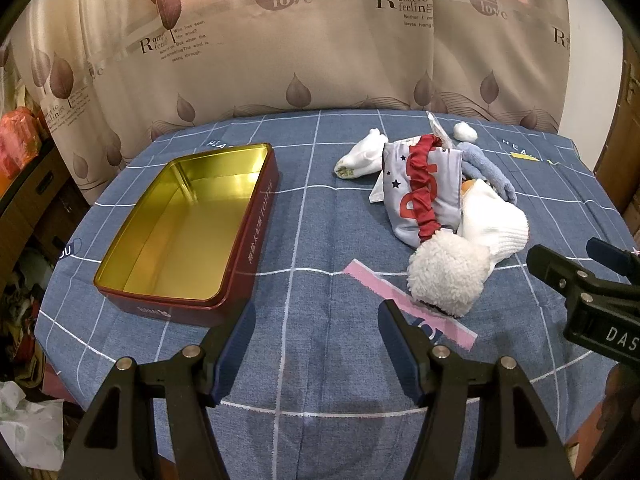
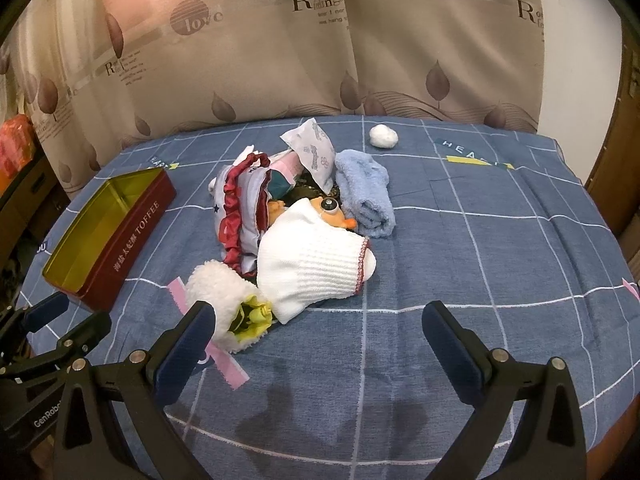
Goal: Organize soft objects
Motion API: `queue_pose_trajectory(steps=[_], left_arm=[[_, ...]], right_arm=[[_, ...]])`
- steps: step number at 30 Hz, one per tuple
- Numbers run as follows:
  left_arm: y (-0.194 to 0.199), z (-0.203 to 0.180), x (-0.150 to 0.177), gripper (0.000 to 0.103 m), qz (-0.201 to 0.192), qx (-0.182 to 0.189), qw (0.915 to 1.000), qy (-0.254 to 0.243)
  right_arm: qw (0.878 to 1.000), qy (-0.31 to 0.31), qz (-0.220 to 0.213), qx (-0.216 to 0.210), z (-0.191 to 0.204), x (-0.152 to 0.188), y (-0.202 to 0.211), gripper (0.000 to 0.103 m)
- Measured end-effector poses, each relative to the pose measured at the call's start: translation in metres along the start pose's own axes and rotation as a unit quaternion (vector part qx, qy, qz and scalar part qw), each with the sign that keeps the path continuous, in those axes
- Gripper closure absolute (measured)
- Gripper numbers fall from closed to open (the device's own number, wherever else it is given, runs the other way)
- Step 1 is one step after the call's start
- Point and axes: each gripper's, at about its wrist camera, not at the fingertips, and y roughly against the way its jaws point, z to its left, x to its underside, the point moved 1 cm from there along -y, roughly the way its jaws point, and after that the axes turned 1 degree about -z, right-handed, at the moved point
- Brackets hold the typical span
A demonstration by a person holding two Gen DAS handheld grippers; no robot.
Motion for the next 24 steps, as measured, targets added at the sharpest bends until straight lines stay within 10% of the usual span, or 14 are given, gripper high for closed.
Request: queue_pose_trajectory(steps=[24], left_arm=[[-0.005, -0.008, 0.003, 0.038, 0.008, 0.008, 0.9999, -0.012]], right_arm=[[1.0, -0.018, 0.0, 0.011, -0.013, -0.004, 0.001, 0.0]])
